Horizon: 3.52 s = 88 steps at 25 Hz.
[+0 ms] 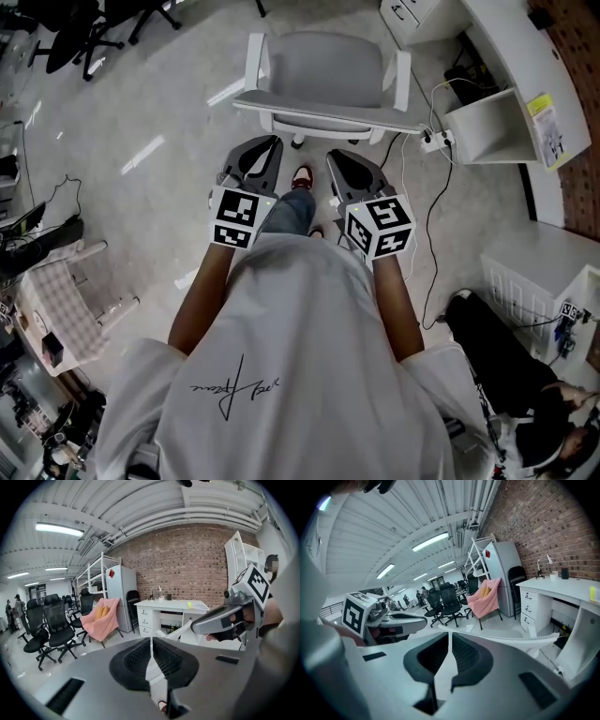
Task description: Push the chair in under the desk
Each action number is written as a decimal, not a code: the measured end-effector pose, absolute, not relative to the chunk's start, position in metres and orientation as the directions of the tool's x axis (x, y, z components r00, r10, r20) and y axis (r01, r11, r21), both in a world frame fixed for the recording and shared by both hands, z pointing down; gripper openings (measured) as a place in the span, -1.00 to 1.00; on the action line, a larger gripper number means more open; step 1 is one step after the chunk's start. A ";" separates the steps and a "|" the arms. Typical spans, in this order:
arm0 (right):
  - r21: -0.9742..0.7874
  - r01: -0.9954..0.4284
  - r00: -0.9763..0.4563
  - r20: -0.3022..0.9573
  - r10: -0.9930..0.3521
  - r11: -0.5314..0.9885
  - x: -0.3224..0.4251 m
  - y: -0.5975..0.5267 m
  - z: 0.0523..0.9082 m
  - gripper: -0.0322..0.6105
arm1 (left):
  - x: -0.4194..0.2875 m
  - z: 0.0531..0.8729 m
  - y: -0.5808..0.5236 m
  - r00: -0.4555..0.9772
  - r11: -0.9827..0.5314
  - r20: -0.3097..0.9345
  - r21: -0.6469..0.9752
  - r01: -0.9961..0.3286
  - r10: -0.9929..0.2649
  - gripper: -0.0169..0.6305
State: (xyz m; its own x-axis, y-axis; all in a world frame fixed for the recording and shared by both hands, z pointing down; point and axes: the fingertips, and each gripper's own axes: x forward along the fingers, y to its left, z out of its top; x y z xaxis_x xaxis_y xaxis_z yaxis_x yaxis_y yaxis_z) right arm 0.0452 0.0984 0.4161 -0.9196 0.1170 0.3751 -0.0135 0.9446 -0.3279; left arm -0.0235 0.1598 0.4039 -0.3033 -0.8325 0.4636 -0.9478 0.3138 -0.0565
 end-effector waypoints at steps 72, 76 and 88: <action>0.264 0.282 -0.517 0.852 -0.086 0.922 -0.018 0.005 0.532 -0.26 | -0.133 0.506 0.138 -0.076 -0.262 0.702 -0.360 -0.895 -0.708 -0.51; 0.268 0.282 -0.515 0.852 -0.090 0.921 -0.023 0.001 0.532 -0.26 | -0.137 0.505 0.133 -0.085 -0.248 0.697 -0.363 -0.898 -0.712 -0.50; 0.262 0.326 -0.495 0.866 -0.072 0.908 -0.026 -0.005 0.532 -0.29 | -0.143 0.505 0.126 -0.111 -0.214 0.706 -0.355 -0.910 -0.699 -0.47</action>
